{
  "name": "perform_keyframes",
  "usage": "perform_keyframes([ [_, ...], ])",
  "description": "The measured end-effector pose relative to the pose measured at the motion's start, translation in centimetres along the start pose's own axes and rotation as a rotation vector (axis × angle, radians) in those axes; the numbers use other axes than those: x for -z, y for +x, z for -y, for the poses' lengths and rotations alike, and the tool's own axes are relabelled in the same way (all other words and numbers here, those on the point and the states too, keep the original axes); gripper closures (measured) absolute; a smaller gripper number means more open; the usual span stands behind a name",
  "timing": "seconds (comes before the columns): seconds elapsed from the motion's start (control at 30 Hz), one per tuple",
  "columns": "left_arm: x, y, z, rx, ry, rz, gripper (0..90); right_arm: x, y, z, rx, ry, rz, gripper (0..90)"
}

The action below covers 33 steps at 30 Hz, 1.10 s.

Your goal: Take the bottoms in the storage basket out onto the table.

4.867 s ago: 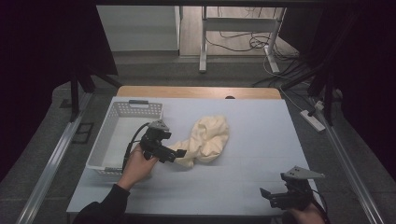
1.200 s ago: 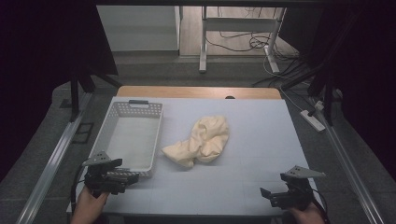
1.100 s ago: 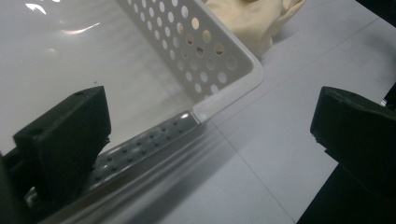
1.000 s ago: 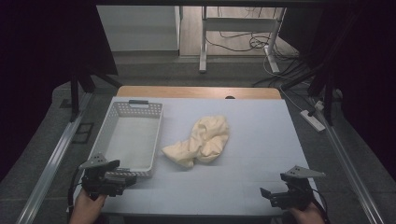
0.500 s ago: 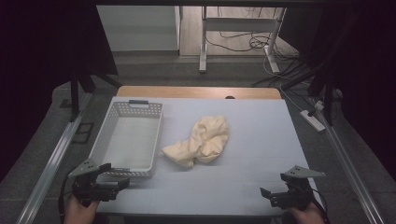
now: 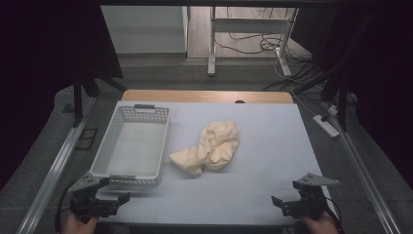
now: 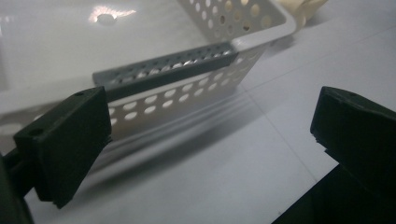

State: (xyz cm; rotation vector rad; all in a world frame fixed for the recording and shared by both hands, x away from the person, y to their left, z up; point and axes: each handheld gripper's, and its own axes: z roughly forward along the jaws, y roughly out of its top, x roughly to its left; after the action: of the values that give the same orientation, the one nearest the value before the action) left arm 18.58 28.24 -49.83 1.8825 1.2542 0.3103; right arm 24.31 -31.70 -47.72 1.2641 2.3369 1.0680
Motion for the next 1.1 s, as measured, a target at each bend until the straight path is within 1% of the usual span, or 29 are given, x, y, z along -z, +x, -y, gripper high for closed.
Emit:
perform_keyframes([
  [0.17, 0.0, 0.3, 0.6, 0.012, 0.015, -0.027, 0.0, 0.0, 0.0, 0.0, -0.002, -0.001, 0.001, 0.6],
  [0.23, 0.2, 0.4, 0.7, 0.019, 0.001, -0.022, 0.0, 0.0, 0.0, 0.0, -0.002, -0.001, 0.000, 0.6],
  [0.33, 0.3, 0.5, 0.8, 0.025, 0.010, -0.024, 0.0, 0.0, 0.0, 0.0, -0.002, -0.001, 0.001, 0.5],
  [0.47, 0.4, 0.5, 0.9, 0.010, 0.037, -0.040, 0.0, 0.0, 0.0, 0.0, -0.002, -0.002, 0.001, 0.6],
  [0.63, 0.4, 0.5, 0.9, 0.004, 0.033, -0.030, 0.0, 0.0, 0.0, 0.0, -0.003, -0.004, 0.004, 0.6],
  [0.83, 0.6, 0.8, 1.1, 0.014, 0.037, -0.012, 0.0, 0.1, -0.1, 0.0, -0.012, -0.016, 0.010, 0.5],
  [0.97, 0.8, 1.0, 1.3, 0.018, 0.043, 0.003, 0.0, 0.2, -0.1, 0.0, -0.018, -0.022, 0.014, 0.6],
  [1.1, 1.0, 1.2, 1.4, 0.020, 0.059, 0.008, 0.0, 0.2, -0.1, 0.0, -0.014, -0.021, 0.016, 0.6],
])
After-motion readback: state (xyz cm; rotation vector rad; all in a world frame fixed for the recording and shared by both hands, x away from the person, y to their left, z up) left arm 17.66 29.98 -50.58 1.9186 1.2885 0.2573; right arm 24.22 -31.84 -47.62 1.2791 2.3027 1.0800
